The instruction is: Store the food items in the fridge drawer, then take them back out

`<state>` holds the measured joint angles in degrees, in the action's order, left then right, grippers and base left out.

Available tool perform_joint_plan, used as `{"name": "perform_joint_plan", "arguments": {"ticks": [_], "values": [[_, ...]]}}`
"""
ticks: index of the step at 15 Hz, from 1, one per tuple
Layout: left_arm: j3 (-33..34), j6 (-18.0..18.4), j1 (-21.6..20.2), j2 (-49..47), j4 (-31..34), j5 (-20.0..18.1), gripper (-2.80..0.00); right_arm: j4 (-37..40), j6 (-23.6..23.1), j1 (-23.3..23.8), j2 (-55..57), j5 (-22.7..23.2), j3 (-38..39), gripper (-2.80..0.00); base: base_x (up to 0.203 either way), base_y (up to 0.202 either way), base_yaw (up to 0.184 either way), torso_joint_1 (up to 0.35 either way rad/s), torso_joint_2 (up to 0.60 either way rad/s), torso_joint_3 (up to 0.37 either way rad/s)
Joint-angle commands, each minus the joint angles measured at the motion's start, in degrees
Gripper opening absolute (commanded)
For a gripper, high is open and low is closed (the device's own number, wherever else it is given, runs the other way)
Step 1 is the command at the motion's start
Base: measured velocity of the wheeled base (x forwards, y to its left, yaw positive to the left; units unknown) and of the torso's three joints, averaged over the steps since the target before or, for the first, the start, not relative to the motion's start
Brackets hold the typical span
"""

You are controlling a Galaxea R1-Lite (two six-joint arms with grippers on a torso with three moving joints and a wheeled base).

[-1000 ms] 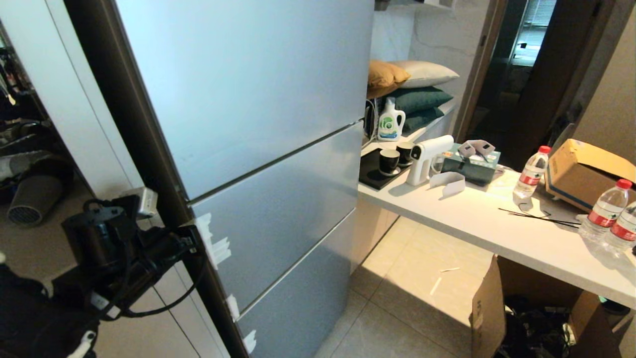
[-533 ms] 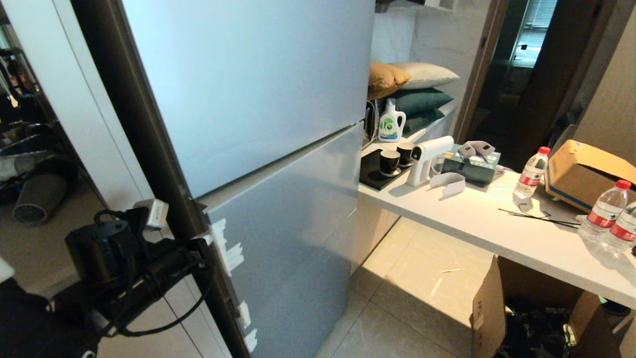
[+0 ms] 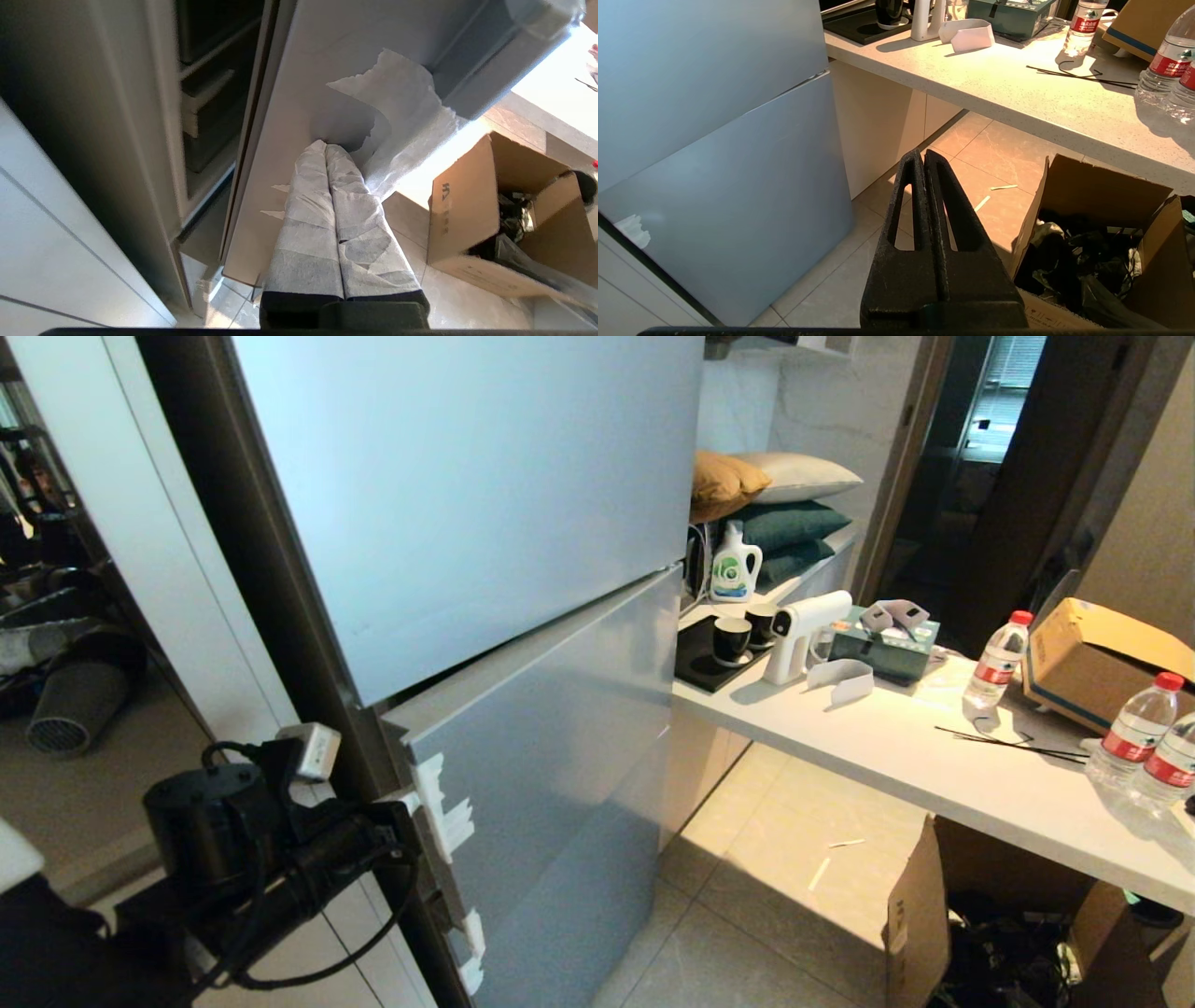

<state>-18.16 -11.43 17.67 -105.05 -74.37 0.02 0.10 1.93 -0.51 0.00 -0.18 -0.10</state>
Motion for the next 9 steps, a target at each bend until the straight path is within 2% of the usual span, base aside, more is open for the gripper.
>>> {"name": "perform_joint_plan", "arguments": {"ticks": [1,9], "values": [[1.17,-0.08,2.08,-0.16,-2.21,0.06,-2.8,-0.01,0.01,-0.02,0.09,0.01,0.01,-2.8,0.0,0.0,0.0,0.0,0.0,0.0],[3.43,-0.17,8.01,0.45,-3.41,-0.02,-2.8,-0.01,0.01,-0.02,0.09,0.01,0.01,-2.8,0.0,0.0,0.0,0.0,0.0,0.0]]}}
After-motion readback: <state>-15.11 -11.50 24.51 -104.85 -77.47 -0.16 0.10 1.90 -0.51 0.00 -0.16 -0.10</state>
